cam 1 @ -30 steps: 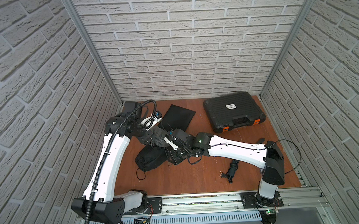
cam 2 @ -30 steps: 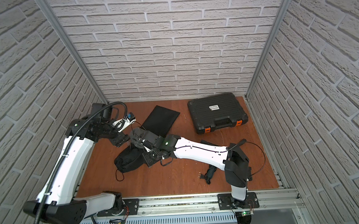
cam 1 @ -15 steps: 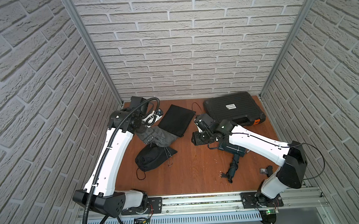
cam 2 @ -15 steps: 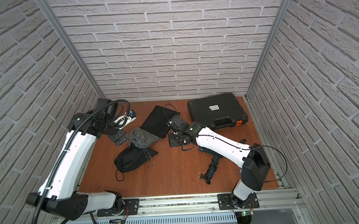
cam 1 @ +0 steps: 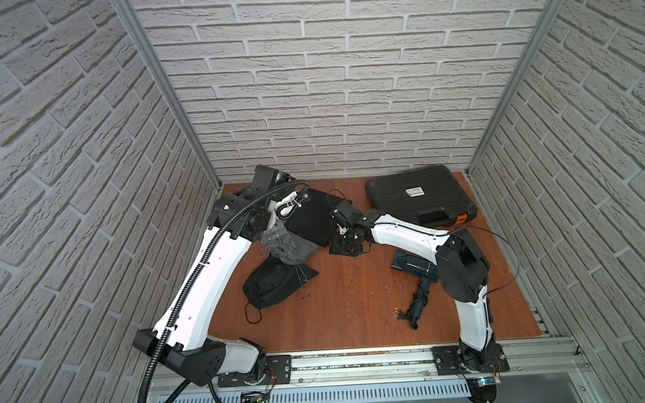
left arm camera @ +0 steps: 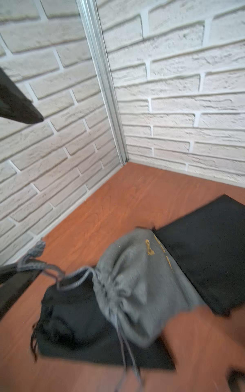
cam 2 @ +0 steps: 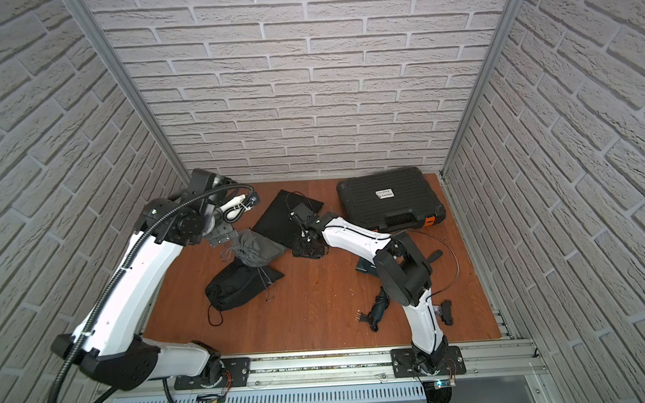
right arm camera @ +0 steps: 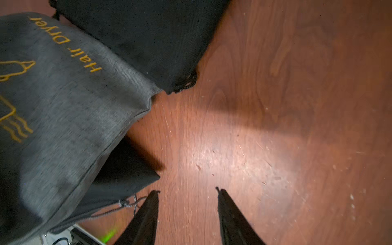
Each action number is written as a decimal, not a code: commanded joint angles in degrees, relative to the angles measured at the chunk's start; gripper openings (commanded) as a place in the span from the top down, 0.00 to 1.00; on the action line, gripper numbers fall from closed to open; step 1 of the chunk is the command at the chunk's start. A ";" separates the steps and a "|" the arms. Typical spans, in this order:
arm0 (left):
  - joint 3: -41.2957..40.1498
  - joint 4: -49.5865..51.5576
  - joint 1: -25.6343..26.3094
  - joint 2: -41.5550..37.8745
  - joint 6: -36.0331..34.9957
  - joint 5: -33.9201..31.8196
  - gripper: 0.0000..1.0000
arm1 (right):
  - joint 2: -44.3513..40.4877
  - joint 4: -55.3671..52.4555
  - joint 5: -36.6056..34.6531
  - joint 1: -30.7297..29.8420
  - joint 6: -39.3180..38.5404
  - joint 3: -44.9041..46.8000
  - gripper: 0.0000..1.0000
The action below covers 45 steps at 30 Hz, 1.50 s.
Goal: Pack away hair dryers
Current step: Place the drawstrings on both sides at the center of the board, then move the drawstring bag to the center of the board.
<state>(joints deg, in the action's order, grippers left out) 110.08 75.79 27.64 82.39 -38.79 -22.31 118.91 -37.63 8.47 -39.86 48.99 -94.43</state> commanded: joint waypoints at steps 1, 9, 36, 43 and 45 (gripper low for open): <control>10.31 16.34 0.18 4.88 5.04 14.85 0.02 | 0.25 1.35 -0.59 0.45 2.31 -2.37 0.53; 41.17 26.10 2.69 22.30 6.41 13.84 0.02 | -2.82 1.15 -4.15 1.40 2.26 1.25 0.52; -6.91 -3.67 -6.63 -7.58 12.22 19.48 0.02 | 12.61 0.09 -3.34 3.12 2.11 -15.21 0.54; -15.71 -7.40 -9.28 -13.35 13.36 21.94 0.02 | 14.94 -0.66 -6.27 2.44 0.80 -18.71 0.56; -16.45 -7.65 -10.31 -13.83 13.38 22.51 0.02 | 14.77 -0.46 -7.23 2.07 0.58 -19.20 0.56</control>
<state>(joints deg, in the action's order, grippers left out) 94.52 71.94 18.52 69.91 -26.72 -1.93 134.63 -38.54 3.73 -37.04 50.37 -111.63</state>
